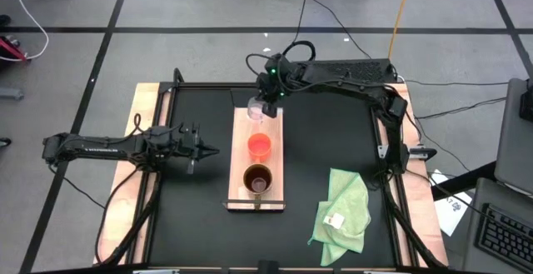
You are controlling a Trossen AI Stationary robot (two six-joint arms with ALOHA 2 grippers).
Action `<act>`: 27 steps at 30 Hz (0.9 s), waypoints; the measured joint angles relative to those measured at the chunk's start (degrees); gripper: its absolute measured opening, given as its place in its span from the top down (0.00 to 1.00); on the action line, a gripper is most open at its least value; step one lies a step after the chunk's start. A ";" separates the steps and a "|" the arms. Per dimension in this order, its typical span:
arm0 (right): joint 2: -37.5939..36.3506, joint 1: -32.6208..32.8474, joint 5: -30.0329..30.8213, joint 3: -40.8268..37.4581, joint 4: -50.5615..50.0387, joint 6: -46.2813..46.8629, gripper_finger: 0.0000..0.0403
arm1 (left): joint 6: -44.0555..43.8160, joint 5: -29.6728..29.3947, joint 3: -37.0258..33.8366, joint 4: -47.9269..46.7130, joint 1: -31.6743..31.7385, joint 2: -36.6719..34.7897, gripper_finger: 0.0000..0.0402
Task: Stack small to large cups/mugs on shelf
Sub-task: Put the transparent mug on the shelf
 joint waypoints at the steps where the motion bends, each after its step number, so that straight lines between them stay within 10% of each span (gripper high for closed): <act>1: 0.24 -0.10 -0.01 -0.06 -0.78 0.04 1.00 | -0.10 0.01 0.00 -0.18 0.00 0.02 0.95; 27: 0.86 -0.36 0.18 -0.02 -5.82 0.63 1.00 | -0.95 0.01 0.00 -1.26 -0.02 0.00 0.95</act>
